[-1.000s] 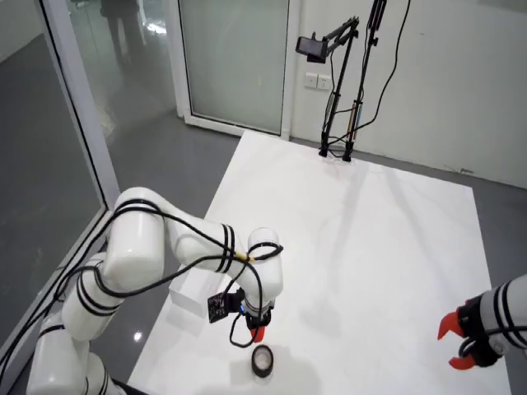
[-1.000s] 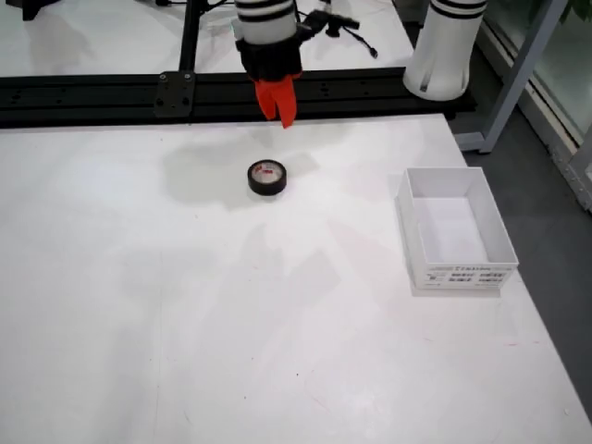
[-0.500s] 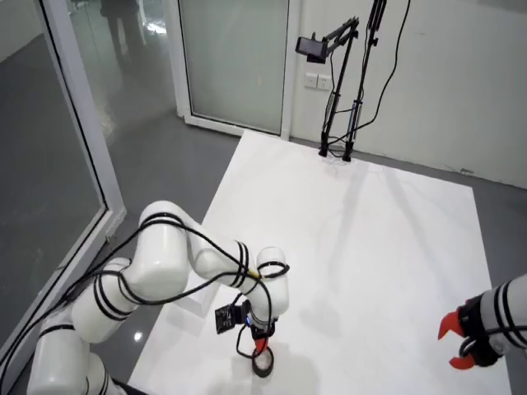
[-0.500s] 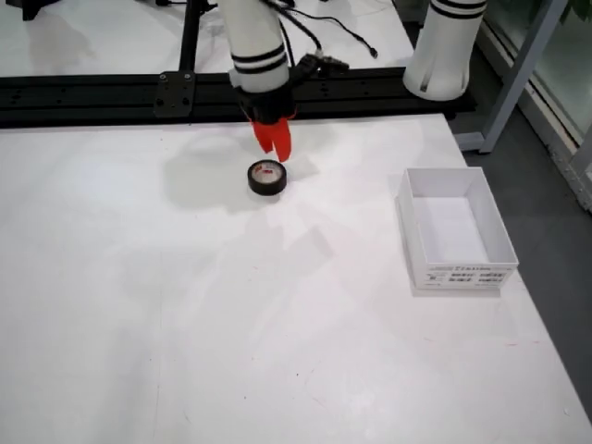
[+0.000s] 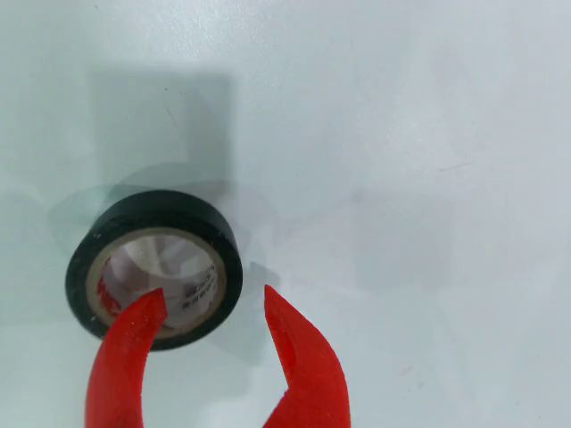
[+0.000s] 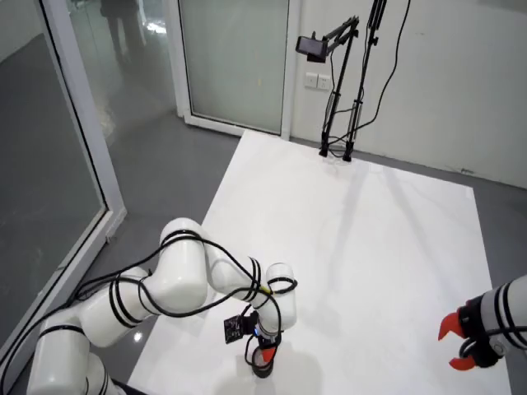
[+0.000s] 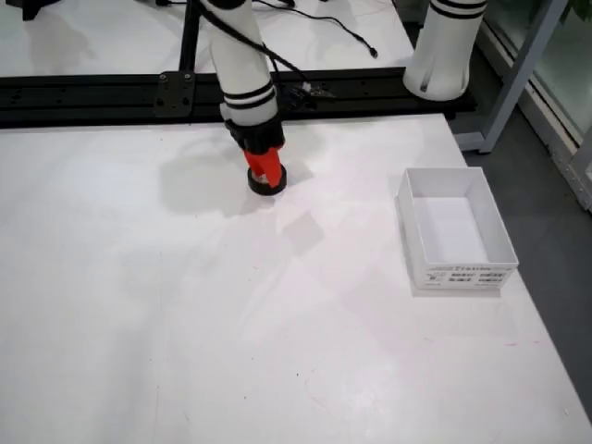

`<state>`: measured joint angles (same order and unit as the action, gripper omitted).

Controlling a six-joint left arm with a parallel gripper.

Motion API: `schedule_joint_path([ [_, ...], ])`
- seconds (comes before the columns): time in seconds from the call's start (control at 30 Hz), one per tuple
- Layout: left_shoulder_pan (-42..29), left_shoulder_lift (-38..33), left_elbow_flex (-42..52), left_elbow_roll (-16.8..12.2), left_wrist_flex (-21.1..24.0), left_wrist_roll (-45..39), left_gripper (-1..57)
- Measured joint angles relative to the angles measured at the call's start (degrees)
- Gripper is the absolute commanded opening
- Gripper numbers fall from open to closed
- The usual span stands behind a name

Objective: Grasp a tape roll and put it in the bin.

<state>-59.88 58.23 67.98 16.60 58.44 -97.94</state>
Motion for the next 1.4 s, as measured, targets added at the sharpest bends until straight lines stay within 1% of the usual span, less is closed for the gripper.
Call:
schedule_joint_path([
  [0.13,0.18,1.0,-0.34,0.05,-0.34,-0.04,23.8],
  [0.2,0.3,1.38,-0.45,0.07,-0.47,-0.05,21.9],
  [0.23,0.37,1.61,-0.49,0.08,-0.59,-0.05,19.9],
  [0.27,0.43,1.75,-0.53,0.09,-0.67,-0.06,16.7],
  [0.37,0.63,2.13,-0.62,0.1,-0.78,-0.06,0.9],
  [0.4,0.69,2.24,-0.65,0.1,-0.81,-0.07,-0.5],
  [0.77,1.25,2.71,-0.8,0.01,-1.23,-0.11,-0.7],
  [0.97,1.52,0.67,-0.15,0.14,-0.55,-0.14,-0.7],
  [1.2,2.39,-5.69,2.54,1.79,2.34,-0.14,-0.7],
  [1.4,4.66,-13.53,6.69,3.58,5.47,-0.14,-0.7],
])
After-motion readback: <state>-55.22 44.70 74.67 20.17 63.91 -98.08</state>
